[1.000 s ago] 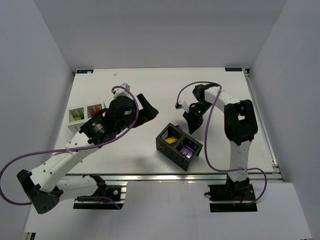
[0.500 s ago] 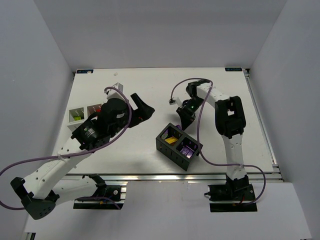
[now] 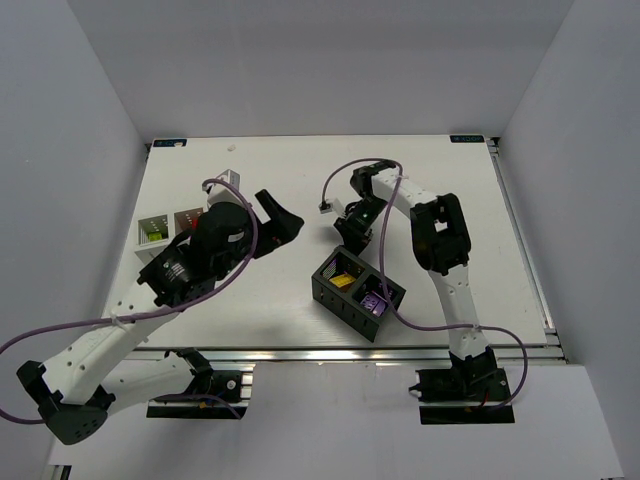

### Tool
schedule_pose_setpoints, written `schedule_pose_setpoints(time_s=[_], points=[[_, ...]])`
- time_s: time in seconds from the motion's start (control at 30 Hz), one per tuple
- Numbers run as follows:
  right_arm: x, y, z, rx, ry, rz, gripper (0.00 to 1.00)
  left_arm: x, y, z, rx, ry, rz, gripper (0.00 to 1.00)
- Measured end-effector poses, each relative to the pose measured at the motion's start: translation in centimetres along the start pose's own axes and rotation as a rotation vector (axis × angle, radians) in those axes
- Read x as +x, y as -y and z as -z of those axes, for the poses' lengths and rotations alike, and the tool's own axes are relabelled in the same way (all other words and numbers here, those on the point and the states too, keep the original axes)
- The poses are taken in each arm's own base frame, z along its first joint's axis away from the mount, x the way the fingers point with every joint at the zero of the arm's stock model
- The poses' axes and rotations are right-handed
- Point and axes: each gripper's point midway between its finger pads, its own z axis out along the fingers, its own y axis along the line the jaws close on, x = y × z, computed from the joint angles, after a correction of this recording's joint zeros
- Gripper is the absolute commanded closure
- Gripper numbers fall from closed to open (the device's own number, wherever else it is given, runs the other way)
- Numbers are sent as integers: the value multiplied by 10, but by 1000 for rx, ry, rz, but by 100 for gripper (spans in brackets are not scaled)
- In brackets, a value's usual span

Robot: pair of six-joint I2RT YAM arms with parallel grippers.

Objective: Sort the legos into containers by color

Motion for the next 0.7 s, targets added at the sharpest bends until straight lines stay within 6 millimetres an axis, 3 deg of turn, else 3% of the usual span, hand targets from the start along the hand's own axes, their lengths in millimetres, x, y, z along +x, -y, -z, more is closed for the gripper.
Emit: schedule_pose_setpoints(time_s=[0.4,0.7], points=[[-33,3,-18,-8,22,15,90,-4,-2,6,2,22,9,2],[-70,1,-29,25,75,77,90,7,-13,-2,-27,-3,0,2]])
